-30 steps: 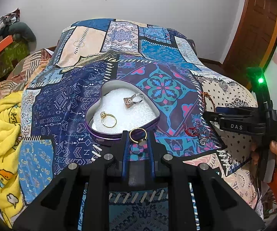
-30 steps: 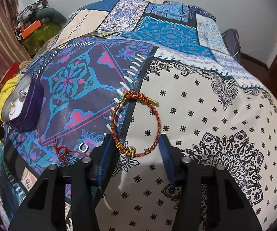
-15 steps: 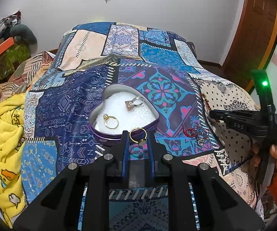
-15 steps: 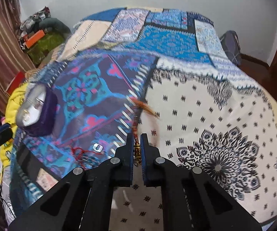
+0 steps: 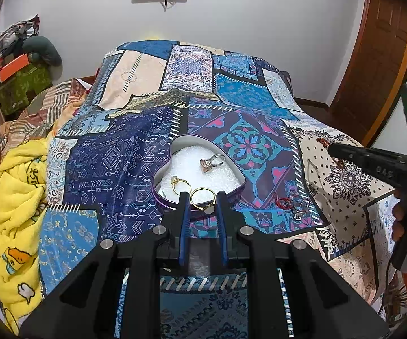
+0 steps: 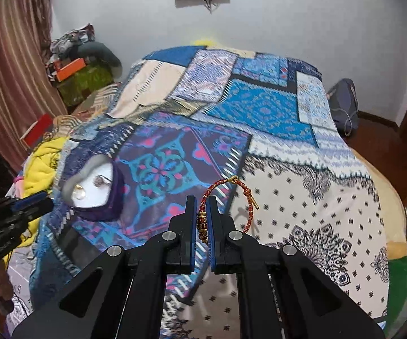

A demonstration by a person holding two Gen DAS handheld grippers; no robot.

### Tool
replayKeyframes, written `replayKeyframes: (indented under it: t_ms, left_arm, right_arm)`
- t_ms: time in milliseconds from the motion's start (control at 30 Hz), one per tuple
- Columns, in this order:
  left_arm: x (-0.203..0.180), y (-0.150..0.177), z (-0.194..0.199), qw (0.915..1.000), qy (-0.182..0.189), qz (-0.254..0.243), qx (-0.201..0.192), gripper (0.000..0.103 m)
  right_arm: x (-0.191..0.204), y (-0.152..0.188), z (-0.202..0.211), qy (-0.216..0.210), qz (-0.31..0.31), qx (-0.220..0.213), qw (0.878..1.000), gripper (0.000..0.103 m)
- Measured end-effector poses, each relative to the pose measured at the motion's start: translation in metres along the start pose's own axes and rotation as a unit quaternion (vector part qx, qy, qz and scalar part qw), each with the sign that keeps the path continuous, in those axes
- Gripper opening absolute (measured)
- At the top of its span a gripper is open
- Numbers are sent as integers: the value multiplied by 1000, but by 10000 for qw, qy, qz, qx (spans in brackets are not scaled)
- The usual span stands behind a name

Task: Organize jewelry
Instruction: 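Lower the gold hoop into the tin with the left tool while the right drops the bracelet in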

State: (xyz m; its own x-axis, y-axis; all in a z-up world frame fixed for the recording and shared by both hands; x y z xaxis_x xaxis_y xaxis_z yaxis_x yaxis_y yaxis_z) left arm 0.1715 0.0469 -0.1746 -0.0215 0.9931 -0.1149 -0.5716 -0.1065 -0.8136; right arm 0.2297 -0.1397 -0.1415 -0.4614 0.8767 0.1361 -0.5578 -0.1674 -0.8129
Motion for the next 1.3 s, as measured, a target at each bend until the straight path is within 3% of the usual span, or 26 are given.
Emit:
replayKeyframes:
  t_ms: [333,633,933,1300]
  left_arm:
    - [17,-10,-1,9999,-118,16,-106,17]
    - [28,-8,-15,10000,43,39,3,17]
    - [32,2,-32,9997,198,46,162,17]
    - [35,-2,-34,9994,314,34,151,17]
  right_arm:
    - [54,-24,-9,-746,161,-222,9968,6]
    - [107,-26,-47,-1405,298,102,9896,6]
    - [121,-16,-81,-1644,262,684,9837,6]
    - [123,-12,-89,-1696,186,1114,9790,6]
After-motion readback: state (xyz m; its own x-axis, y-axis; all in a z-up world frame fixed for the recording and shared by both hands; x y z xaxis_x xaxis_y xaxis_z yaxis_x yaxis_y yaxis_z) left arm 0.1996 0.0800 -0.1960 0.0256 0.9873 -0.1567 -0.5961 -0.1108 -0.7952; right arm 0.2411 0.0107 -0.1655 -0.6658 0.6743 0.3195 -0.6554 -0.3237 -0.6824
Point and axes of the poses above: each gripper's, at about its wrist camera, not at the fingertips, and z roughly against the way its jaws point, x to its left, y to its underside, the point moved 1 cm from there along -z, roughly the way its jaws point, and after that the axes turned 11 degrees about -x, right-handed, at the moved point
